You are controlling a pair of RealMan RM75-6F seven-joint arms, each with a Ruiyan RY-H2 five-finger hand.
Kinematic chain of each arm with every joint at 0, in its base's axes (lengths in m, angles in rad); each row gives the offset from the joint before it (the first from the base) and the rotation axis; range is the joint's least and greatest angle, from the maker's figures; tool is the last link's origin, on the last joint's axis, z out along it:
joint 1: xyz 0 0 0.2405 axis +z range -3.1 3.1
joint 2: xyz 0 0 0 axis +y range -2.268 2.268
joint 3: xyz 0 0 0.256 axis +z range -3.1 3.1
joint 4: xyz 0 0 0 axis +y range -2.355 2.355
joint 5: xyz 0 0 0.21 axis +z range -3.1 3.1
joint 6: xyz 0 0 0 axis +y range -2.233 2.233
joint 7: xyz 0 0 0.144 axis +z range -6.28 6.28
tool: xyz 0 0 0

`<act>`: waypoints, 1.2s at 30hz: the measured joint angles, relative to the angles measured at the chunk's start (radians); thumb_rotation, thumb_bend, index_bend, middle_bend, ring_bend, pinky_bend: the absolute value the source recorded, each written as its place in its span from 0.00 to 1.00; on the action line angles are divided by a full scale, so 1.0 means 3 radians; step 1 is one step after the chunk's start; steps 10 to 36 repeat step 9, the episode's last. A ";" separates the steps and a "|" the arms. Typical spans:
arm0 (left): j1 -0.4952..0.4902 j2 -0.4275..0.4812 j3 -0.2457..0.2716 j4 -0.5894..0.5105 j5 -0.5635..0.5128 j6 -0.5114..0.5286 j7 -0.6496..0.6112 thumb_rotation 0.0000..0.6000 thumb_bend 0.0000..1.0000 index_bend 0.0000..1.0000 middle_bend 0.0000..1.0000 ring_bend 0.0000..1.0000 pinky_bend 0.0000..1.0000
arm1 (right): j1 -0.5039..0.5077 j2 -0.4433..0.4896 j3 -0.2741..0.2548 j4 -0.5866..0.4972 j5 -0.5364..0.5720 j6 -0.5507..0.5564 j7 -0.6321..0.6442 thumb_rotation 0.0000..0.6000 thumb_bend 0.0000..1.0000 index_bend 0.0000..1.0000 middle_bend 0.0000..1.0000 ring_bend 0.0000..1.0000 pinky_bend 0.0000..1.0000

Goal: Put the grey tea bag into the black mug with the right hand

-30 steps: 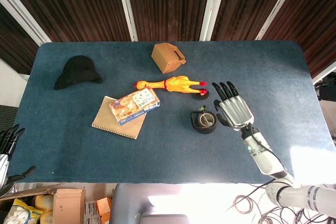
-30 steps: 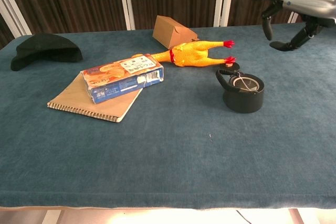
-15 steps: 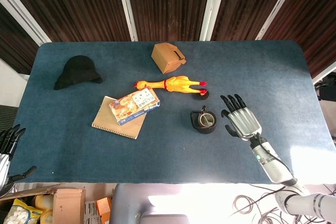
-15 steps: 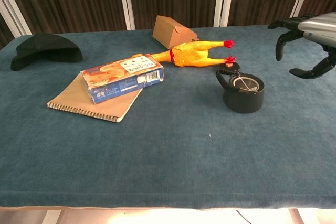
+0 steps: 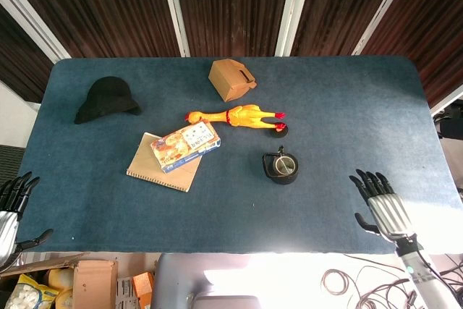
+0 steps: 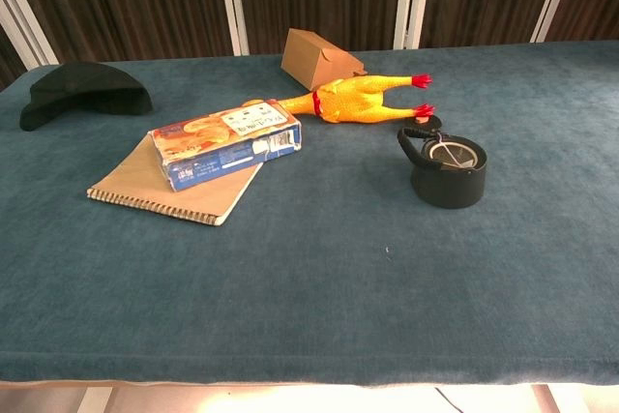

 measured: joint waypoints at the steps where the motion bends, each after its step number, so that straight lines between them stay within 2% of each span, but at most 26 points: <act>1: -0.0002 -0.0006 0.0002 -0.0003 0.0001 -0.0007 0.0017 1.00 0.02 0.00 0.01 0.00 0.07 | -0.0061 -0.0008 -0.0011 0.0037 -0.0026 0.0087 0.0073 1.00 0.31 0.03 0.00 0.00 0.00; 4: -0.0011 -0.0024 0.0011 -0.0011 0.0005 -0.0038 0.0071 1.00 0.01 0.00 0.01 0.00 0.07 | -0.0244 -0.0034 -0.0023 0.0185 -0.0072 0.0289 0.0295 1.00 0.31 0.02 0.00 0.00 0.00; 9: -0.0030 -0.0049 0.0013 -0.0029 -0.0008 -0.0084 0.0153 1.00 0.01 0.00 0.01 0.00 0.07 | -0.0366 -0.0054 0.0016 0.0335 -0.0094 0.0362 0.0366 1.00 0.31 0.02 0.00 0.00 0.00; 36: -0.0030 -0.0049 0.0013 -0.0029 -0.0008 -0.0084 0.0153 1.00 0.01 0.00 0.01 0.00 0.07 | -0.0366 -0.0054 0.0016 0.0335 -0.0094 0.0362 0.0366 1.00 0.31 0.02 0.00 0.00 0.00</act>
